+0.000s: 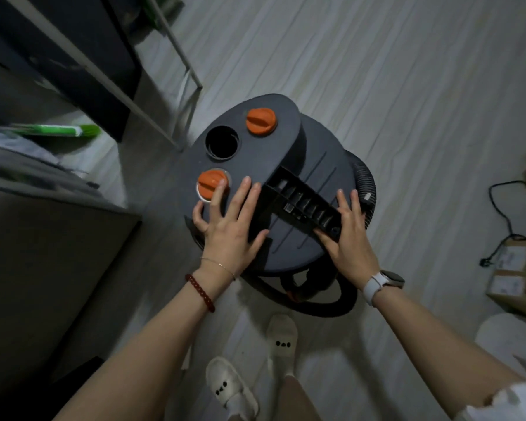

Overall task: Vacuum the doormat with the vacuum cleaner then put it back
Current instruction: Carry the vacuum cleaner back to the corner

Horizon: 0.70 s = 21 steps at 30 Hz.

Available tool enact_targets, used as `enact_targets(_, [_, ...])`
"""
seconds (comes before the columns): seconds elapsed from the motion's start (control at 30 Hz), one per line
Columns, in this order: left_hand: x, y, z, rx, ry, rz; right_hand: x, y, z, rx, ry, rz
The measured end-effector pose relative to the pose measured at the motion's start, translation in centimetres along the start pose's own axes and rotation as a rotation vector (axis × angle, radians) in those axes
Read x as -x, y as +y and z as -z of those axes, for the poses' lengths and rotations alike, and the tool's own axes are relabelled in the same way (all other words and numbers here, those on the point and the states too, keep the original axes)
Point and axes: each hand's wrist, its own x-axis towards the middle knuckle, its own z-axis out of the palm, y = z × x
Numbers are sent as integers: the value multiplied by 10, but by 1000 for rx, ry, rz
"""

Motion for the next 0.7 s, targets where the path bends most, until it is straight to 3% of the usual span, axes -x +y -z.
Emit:
enact_targets(0.43, [-128,96,-31,67,52,-308,-41,63,81,-102,283,-270])
enact_targets(0.57, [-164,105,-43,71,135,-402,-51,66,83,-163,377,-354])
enact_targets(0.7, [-222,102,-44,73,92,-555,-70,60,70,-248,507,-454])
